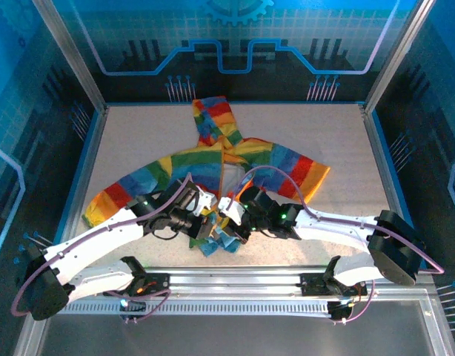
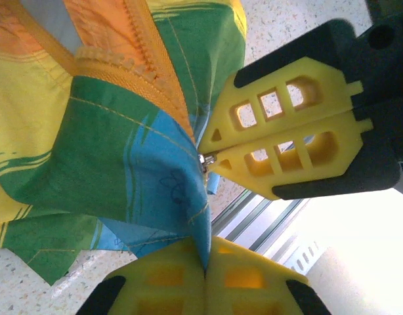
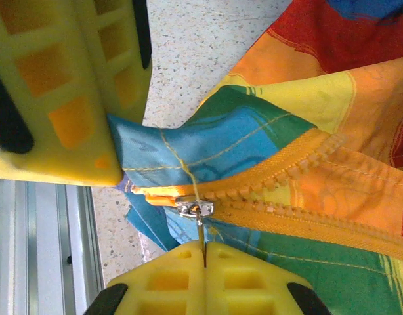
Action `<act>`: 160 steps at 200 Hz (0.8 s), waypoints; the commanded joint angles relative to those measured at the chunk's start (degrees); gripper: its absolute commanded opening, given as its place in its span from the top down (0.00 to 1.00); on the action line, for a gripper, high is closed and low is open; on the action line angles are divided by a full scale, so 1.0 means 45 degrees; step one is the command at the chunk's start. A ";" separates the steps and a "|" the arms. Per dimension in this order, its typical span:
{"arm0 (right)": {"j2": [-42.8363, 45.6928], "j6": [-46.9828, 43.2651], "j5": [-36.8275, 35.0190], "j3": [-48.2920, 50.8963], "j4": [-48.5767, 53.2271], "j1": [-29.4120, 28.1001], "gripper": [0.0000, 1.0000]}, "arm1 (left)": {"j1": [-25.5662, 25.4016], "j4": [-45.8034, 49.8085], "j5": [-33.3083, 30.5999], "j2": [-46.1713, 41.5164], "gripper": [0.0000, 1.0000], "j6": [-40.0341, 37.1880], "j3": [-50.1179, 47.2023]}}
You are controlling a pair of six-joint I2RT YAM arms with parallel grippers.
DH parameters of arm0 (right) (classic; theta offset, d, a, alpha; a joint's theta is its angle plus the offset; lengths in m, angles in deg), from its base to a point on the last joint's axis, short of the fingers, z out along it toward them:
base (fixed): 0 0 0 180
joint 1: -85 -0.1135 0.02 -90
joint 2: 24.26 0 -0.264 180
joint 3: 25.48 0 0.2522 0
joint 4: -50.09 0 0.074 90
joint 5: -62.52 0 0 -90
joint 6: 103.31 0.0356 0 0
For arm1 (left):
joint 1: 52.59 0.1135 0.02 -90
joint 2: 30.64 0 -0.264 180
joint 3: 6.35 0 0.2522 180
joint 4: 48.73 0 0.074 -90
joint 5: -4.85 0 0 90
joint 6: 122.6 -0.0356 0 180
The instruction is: Zip up the jacket
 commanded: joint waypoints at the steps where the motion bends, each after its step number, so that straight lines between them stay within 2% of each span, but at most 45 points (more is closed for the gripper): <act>1: -0.0074 0.0162 0.0566 0.0163 -0.0113 0.0177 1.00 | -0.0053 -0.0406 0.0205 -0.0615 1.00 0.0492 -0.0499; 23: -0.0222 0.0290 0.0823 0.0290 -0.0388 0.0117 1.00 | -0.0031 -0.1264 0.0315 -0.1045 0.87 0.1092 -0.1122; 36: -0.0338 0.0369 0.0924 0.0309 -0.0454 0.0088 1.00 | -0.0025 -0.1604 0.0332 -0.1313 0.72 0.1425 -0.1467; 56: -0.0452 0.0406 0.0963 0.0329 -0.0567 0.0022 1.00 | 0.0052 -0.1915 0.0087 -0.1905 0.55 0.1882 -0.1844; 102: -0.0602 0.0414 0.0918 0.0367 -0.0750 0.0019 1.00 | 0.0902 -0.2757 -0.0181 -0.3793 0.34 0.3560 -0.2842; 128: -0.0590 0.0495 0.0868 0.0437 -0.0857 0.0019 1.00 | 0.1229 -0.4095 0.0244 -0.4295 0.35 0.4843 -0.3729; 160: -0.0569 0.0511 0.0840 0.0410 -0.0889 0.0015 1.00 | 0.1222 -0.6188 0.0954 -0.3815 0.39 0.5824 -0.4757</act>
